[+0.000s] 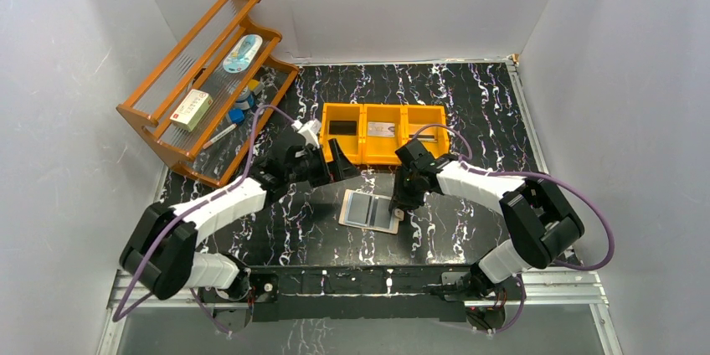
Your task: Take the credit cards out of the card holder
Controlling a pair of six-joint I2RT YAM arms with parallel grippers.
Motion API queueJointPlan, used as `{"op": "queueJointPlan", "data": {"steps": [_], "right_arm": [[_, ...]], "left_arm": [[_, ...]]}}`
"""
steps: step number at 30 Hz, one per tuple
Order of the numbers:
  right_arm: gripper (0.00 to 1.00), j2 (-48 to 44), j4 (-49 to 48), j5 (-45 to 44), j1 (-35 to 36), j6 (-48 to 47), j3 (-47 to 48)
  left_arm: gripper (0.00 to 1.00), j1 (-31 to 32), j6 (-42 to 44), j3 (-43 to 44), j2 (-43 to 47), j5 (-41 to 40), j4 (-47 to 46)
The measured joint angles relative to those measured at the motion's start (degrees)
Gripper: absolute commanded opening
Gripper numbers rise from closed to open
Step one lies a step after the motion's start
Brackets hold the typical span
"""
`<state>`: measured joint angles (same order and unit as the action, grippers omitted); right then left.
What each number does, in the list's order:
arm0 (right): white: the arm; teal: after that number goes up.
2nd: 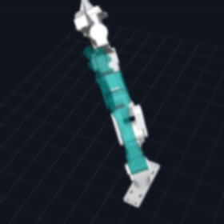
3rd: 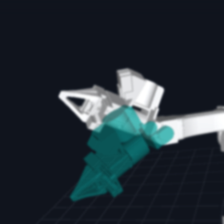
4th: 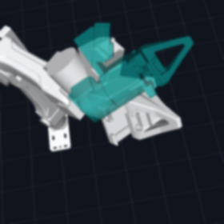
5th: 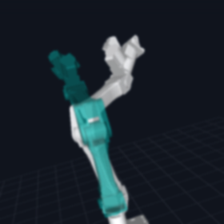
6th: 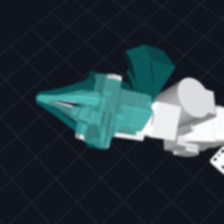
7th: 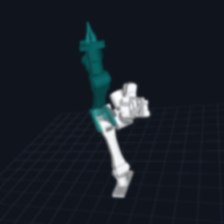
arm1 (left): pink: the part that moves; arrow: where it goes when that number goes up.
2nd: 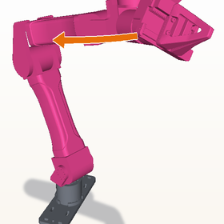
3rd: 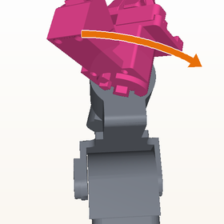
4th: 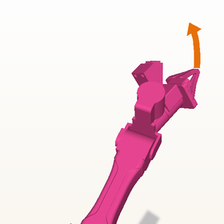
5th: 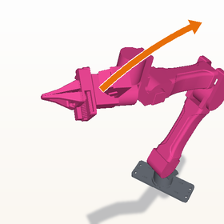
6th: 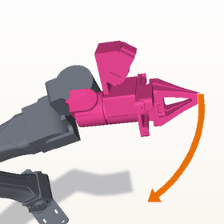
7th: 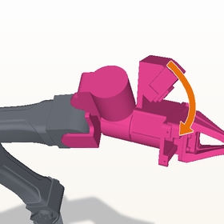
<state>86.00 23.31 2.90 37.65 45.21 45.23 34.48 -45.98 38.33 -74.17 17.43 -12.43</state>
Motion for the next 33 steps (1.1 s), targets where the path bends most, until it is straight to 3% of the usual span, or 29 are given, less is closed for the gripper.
{"op": "queueJointPlan", "data": {"steps": [4, 11, 25, 33], "right_arm": [[0.32, 0.3, 0.0, 0.1, 0.0, 0.2, 0.0], [0.31, 0.5, 0.0, 0.1, 0.0, 1.0, 0.0], [0.29, 0.6, -0.3, 0.7, -0.3, 1.3, -0.1], [0.29, 0.6, -0.6, 1.1, -0.5, 1.6, -0.3]], "left_arm": [[0.74, 0.2, 1.0, 4.2, -7.7, 7.2, -0.4], [0.64, 3.5, 4.5, 9.7, -18.3, 14.5, 2.3], [0.54, 7.0, 7.3, 13.4, -26.3, 17.2, 8.2], [0.54, 7.9, 7.9, 14.5, -26.8, 17.7, 9.4]]}}
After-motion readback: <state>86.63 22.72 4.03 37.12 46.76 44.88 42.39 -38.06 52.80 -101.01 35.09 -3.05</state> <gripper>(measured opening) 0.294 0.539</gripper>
